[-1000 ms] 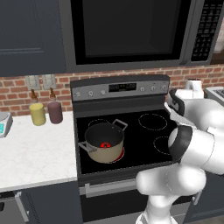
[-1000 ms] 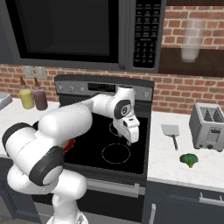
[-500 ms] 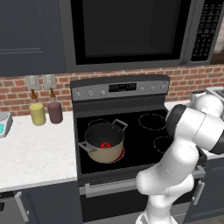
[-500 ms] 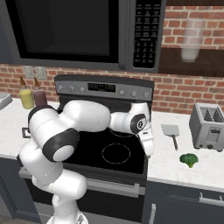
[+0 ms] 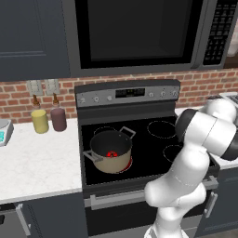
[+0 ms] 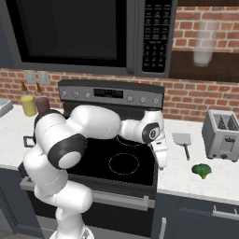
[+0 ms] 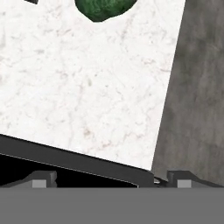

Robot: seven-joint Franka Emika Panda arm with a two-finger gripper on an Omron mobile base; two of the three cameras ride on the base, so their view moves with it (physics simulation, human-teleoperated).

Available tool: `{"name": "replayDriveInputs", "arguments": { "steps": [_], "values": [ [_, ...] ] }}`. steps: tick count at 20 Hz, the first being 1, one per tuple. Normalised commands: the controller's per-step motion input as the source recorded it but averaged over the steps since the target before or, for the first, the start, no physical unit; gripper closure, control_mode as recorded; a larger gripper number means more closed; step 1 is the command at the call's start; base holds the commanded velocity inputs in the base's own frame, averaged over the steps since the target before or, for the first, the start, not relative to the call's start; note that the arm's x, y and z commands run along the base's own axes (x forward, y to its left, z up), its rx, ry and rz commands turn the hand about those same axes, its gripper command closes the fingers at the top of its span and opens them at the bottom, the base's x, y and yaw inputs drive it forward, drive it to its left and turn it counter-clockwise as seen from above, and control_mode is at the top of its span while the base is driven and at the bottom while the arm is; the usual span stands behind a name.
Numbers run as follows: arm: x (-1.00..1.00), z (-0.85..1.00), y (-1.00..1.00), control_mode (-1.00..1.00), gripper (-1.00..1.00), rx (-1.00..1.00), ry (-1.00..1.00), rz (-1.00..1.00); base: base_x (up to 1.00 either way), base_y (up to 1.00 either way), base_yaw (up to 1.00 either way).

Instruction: Put the tomato and broccoli in the pot. Retrieve the spatula and lightly stir the vegetables in the pot.

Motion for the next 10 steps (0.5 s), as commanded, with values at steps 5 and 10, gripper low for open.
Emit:
{"name": "replayDriveInputs", "arguments": {
  "steps": [5, 10],
  "values": [
    [0.0, 0.0, -0.35, -1.0, -1.0, 0.02, 0.0, 0.0, 0.0, 0.0, 0.0],
    [0.0, 0.0, -0.48, -1.0, -1.0, 0.03, 0.0, 0.0, 0.0, 0.0, 0.0]
  ]
}}
